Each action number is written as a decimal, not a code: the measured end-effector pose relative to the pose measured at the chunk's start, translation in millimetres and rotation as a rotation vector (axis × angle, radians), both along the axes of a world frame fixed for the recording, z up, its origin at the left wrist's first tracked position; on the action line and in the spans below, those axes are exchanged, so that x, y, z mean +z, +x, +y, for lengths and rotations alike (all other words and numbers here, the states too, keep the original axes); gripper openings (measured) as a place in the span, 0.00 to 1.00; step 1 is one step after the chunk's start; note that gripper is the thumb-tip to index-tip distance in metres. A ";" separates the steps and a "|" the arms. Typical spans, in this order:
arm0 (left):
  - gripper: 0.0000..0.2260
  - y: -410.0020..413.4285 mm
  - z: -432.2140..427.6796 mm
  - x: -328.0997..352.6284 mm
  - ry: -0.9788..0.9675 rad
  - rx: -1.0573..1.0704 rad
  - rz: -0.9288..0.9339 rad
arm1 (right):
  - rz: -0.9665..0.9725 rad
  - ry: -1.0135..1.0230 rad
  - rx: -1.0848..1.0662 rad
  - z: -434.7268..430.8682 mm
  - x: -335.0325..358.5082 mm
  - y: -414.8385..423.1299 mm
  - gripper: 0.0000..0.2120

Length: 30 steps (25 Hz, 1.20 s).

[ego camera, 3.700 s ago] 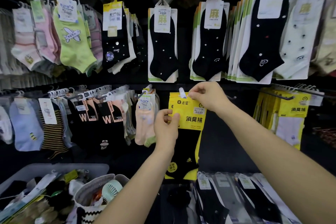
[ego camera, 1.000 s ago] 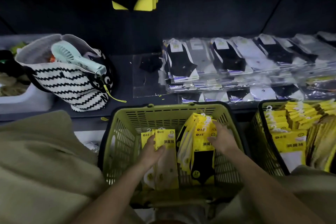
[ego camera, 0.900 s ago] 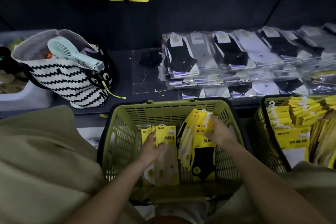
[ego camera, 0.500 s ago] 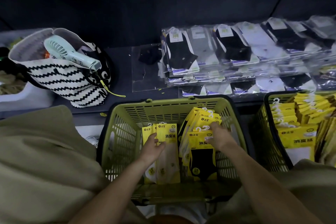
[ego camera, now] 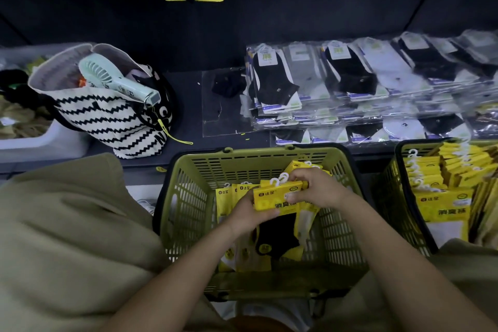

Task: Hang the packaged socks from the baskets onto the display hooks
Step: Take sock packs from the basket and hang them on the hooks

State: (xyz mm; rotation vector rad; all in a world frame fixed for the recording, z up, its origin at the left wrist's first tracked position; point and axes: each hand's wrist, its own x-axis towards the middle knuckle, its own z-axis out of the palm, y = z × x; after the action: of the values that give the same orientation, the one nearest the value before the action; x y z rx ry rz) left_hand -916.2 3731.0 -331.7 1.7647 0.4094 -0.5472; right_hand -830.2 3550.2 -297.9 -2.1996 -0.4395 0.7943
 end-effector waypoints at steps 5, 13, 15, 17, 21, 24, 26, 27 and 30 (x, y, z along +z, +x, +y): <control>0.16 26.2 17.5 50.2 -0.125 0.121 -0.191 | 0.034 0.301 -0.216 26.2 40.7 7.2 0.17; 0.12 66.2 56.1 134.5 -0.176 0.193 -0.414 | -0.112 0.561 -0.618 77.4 99.6 24.6 0.12; 0.13 75.2 65.6 159.5 -0.204 0.216 -0.464 | -0.142 0.656 -0.595 83.2 126.5 34.6 0.07; 0.18 82.4 74.8 186.3 -0.238 0.226 -0.525 | -0.196 0.714 -0.572 87.6 153.1 44.9 0.04; 0.20 99.1 92.9 236.6 -0.259 0.220 -0.658 | -0.295 0.800 -0.512 100.4 207.1 65.9 0.02; 0.17 113.9 107.0 279.8 -0.241 0.217 -0.739 | -0.363 0.845 -0.471 109.5 247.6 81.4 0.02; 0.15 124.0 113.8 307.2 -0.235 0.231 -0.785 | -0.406 0.847 -0.444 115.5 271.8 90.9 0.02; 0.15 130.1 117.0 320.0 -0.226 0.250 -0.810 | -0.432 0.844 -0.427 118.7 283.5 96.5 0.02; 0.13 144.7 126.9 351.0 -0.192 0.331 -0.908 | -0.502 0.840 -0.409 129.7 313.5 113.2 0.03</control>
State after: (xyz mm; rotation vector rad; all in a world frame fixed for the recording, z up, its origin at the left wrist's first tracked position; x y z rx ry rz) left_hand -771.5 3858.0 19.3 1.5308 -0.0045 0.4452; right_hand -717.0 3680.0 15.6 -1.5662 -0.4346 -0.1778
